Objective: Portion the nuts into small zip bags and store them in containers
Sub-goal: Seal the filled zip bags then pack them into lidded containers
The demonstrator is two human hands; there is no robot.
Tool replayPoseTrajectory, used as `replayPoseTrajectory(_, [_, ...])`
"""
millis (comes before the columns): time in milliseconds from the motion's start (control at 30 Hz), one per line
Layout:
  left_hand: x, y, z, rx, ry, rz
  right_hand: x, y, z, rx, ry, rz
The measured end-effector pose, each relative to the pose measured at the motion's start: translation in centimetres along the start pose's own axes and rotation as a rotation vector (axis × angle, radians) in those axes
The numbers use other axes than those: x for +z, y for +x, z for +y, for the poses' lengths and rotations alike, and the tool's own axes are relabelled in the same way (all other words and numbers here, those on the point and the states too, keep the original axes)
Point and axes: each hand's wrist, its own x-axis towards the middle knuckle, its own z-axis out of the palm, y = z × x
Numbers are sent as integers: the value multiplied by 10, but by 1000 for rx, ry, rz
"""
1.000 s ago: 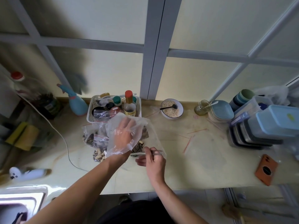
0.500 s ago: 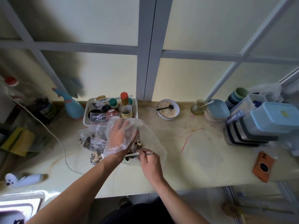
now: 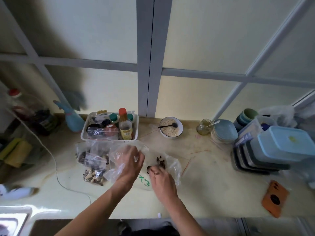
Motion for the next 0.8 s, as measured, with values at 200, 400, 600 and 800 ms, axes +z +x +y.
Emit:
replayPoseTrajectory(200, [32, -3, 11, -126, 174, -153, 0, -11, 24, 48, 230, -141])
replayPoseTrajectory(400, [50, 0, 21, 251, 510, -492, -13, -12, 44, 35, 331, -258])
replayPoseTrajectory(600, [61, 7, 30, 425, 612, -495, -11, -10, 65, -14, 433, -276])
replayPoseTrajectory(800, [62, 22, 42, 179, 479, -405, -11, -9, 75, -14, 550, -120])
